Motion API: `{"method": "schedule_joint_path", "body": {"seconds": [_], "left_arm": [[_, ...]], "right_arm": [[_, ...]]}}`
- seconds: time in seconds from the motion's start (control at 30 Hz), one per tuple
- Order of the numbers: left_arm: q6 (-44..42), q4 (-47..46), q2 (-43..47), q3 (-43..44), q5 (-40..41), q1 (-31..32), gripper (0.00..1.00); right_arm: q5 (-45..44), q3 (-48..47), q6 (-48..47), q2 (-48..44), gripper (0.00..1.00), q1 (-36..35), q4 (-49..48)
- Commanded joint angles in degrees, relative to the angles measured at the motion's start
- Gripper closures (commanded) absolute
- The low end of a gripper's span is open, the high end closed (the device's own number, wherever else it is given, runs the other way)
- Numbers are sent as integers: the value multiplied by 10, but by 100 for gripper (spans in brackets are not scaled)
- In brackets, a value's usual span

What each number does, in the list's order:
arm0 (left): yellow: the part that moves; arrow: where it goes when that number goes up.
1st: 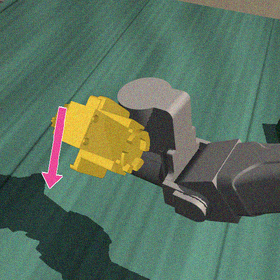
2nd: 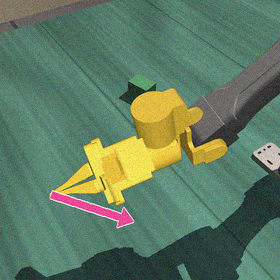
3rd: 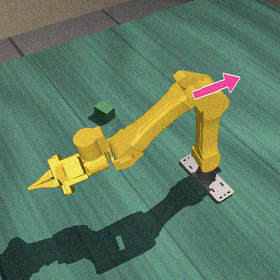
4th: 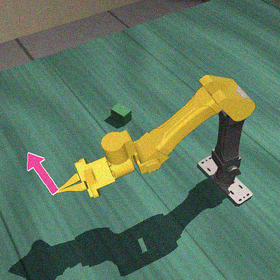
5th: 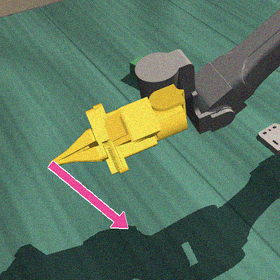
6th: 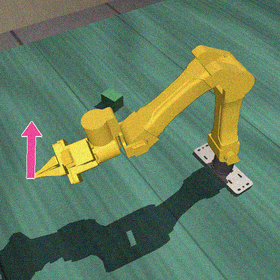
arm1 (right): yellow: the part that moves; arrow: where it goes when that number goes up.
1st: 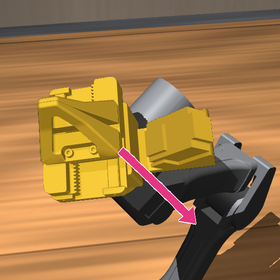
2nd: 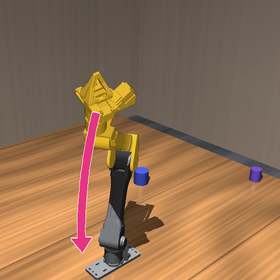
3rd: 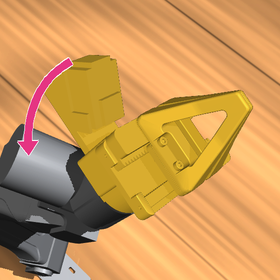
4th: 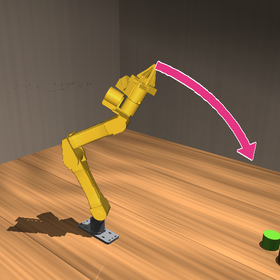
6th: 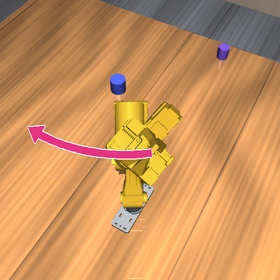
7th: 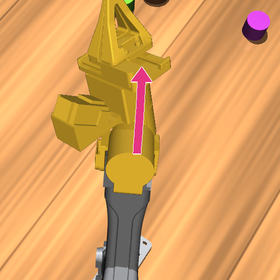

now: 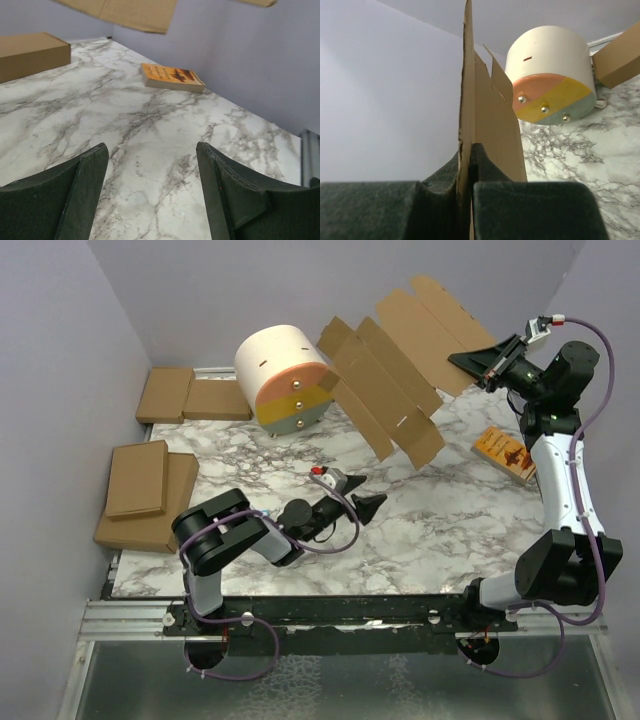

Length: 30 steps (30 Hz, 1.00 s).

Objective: Fold the paper box

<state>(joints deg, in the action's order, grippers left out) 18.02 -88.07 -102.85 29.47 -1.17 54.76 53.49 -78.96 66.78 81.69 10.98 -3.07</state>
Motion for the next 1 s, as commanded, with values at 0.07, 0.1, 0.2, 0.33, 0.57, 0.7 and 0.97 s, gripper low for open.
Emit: {"method": "schedule_joint_path", "body": {"seconds": [0.07, 0.1, 0.2, 0.33, 0.57, 0.7, 0.97], "left_arm": [[-20, -141, -35, 68, 121, 3, 26], [-19, -141, -38, 78, 131, 3, 25], [-12, -141, -45, 103, 156, 2, 25], [11, -141, -40, 120, 162, -3, 26], [35, -141, 5, 96, 164, -4, 25], [78, -141, 26, 84, 171, -13, 26], [136, -140, 53, 72, 155, -20, 25]], "right_arm": [[38, 20, 64, -23, 99, 4, -65], [40, 22, 72, -23, 99, 4, -72], [44, 26, 79, -24, 99, 4, -82], [46, 27, 80, -23, 99, 4, -86], [45, 33, 78, -20, 99, 4, -92], [46, 37, 77, -22, 99, 4, -95], [38, 41, 67, -19, 99, 4, -95]]}}
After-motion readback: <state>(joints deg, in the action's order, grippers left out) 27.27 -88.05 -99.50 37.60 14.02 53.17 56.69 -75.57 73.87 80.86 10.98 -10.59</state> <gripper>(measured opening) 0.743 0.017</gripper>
